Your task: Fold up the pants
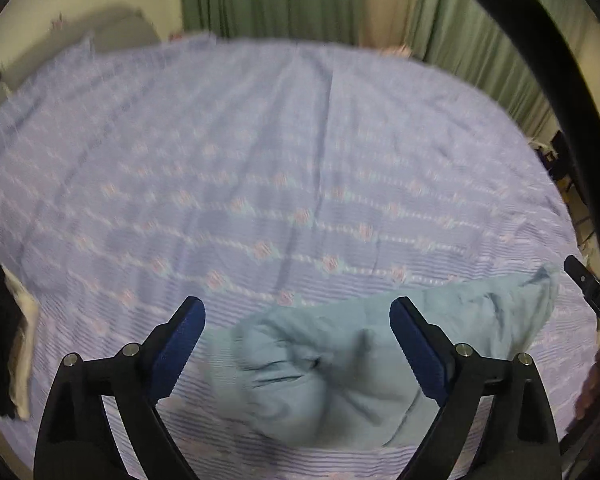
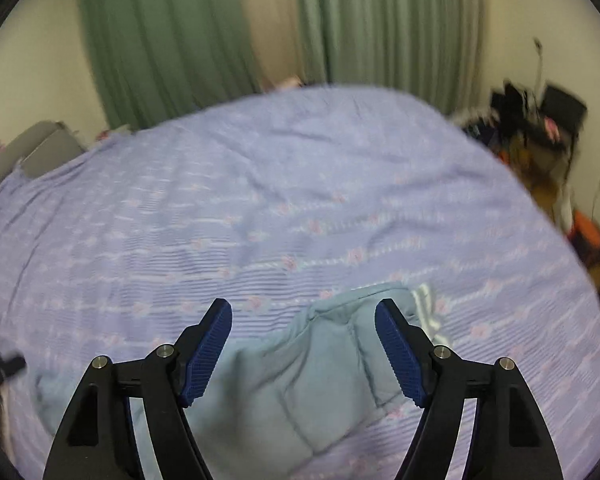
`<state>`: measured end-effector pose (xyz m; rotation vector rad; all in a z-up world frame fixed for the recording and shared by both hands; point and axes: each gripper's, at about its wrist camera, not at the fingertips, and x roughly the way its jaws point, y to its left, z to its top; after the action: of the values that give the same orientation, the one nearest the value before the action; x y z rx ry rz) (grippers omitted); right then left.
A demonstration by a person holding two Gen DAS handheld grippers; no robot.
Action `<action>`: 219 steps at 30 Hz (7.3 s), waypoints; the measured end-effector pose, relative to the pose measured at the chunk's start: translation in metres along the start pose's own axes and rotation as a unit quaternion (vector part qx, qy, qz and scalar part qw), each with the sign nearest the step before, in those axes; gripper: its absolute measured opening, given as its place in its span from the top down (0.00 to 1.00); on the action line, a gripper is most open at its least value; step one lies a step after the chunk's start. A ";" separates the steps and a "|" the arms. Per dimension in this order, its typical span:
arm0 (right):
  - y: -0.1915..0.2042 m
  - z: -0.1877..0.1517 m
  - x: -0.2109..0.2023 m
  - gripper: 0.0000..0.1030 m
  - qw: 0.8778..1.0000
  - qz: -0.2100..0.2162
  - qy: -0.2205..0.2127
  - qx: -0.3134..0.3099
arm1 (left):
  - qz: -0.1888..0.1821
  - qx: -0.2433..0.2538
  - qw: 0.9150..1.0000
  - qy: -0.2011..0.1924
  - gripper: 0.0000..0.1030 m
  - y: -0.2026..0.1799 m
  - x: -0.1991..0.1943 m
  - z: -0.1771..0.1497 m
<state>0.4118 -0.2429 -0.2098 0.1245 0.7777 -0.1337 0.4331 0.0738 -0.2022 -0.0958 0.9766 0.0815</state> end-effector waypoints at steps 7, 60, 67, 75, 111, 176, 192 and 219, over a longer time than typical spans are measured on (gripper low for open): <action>0.035 -0.078 -0.055 0.23 0.995 0.067 0.041 -0.066 | -0.027 0.079 0.996 0.014 0.08 0.051 0.002 -0.033; 0.085 -0.152 0.029 0.42 0.955 0.197 0.206 -0.076 | 0.012 -0.017 0.988 0.151 0.44 0.051 0.077 -0.064; 0.012 -0.117 -0.029 0.32 0.989 0.106 0.104 -0.028 | -0.027 0.066 0.997 0.022 0.42 -0.011 -0.017 -0.061; -0.097 -0.074 0.002 0.32 0.994 0.011 0.042 0.105 | -0.172 0.133 0.976 -0.023 0.76 -0.134 0.017 -0.083; -0.124 -0.095 0.034 0.68 0.982 -0.049 0.034 0.181 | -0.166 0.105 0.977 0.081 0.89 -0.143 0.129 -0.086; 0.175 -0.112 -0.117 0.27 0.978 0.152 -0.038 -0.137 | -0.201 -0.001 0.979 -0.026 0.54 0.067 -0.069 -0.091; 0.068 -0.178 0.006 0.27 0.985 0.104 0.122 -0.055 | -0.151 -0.035 0.987 0.051 0.82 0.008 0.022 -0.095; 0.119 -0.126 0.002 0.53 0.987 0.122 0.068 -0.081 | -0.171 -0.168 0.967 0.091 0.27 0.071 0.008 -0.151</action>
<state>0.3455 -0.1056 -0.2928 0.0735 0.8996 0.1716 0.3048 0.1263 -0.2959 -0.5911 1.1103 -0.0817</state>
